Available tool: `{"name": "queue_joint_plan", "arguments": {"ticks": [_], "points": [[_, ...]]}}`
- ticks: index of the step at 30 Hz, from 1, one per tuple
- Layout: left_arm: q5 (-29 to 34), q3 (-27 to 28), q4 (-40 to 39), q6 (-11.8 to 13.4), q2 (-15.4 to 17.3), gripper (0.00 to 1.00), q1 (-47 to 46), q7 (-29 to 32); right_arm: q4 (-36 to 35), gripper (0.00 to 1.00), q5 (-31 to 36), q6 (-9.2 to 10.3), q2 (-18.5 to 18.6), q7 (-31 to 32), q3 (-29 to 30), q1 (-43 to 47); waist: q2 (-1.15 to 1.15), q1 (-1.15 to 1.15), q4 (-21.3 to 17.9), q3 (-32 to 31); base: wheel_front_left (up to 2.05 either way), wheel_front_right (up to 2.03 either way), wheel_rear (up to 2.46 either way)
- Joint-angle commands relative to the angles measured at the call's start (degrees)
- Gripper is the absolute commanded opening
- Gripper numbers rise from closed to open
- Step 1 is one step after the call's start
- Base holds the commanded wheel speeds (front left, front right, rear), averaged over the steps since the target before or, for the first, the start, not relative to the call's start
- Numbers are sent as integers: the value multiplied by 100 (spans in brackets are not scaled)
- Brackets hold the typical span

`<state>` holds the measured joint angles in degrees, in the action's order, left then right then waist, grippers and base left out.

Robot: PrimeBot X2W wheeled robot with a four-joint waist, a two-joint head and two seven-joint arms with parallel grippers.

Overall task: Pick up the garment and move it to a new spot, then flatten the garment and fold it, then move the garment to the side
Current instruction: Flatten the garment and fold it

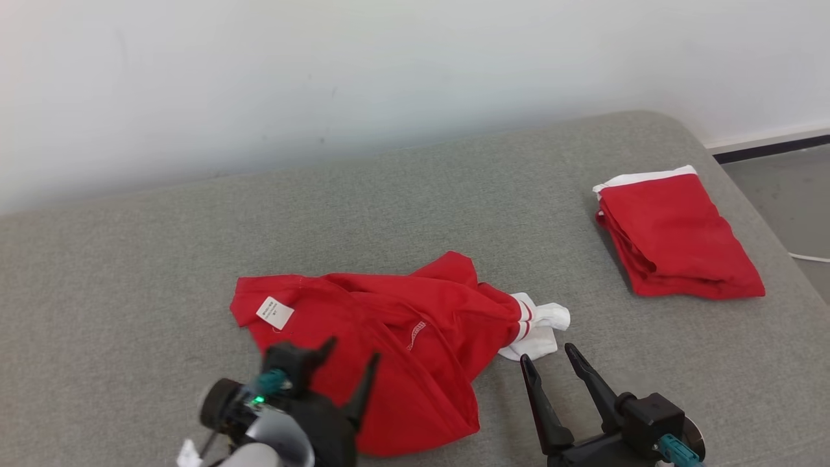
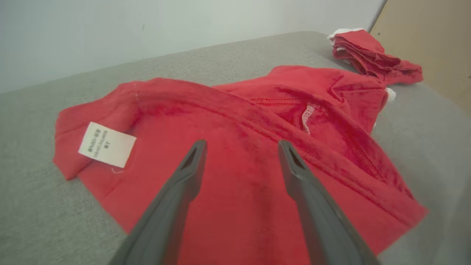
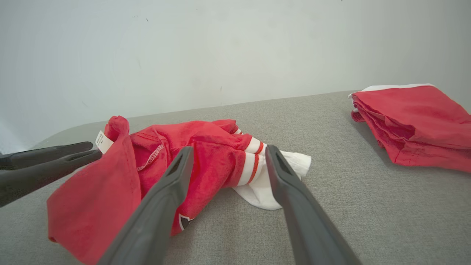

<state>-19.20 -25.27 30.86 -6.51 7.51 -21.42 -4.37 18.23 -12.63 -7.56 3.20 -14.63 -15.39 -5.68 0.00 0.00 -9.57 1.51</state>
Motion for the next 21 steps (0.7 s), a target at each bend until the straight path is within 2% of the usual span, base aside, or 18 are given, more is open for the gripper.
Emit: {"name": "queue_joint_plan", "arguments": {"ticks": [1,8,16,21], "points": [[68,-131,-106,-22,-34,100,88,74,-3,100,-14,17,4,3,2,51,0,0,-51,-17,0,0,0],[334,-1049,-496,-84,88,100,386,372,-40,100,-1,17,45,16,46,87,0,0,-248,3,0,0,0],[598,-1632,-295,-77,213,100,430,336,-83,100,-2,17,38,24,46,94,0,0,-409,65,0,0,0],[899,-1734,-2,227,160,100,220,62,-95,100,-9,17,53,29,39,54,0,0,-461,103,0,0,0]]}}
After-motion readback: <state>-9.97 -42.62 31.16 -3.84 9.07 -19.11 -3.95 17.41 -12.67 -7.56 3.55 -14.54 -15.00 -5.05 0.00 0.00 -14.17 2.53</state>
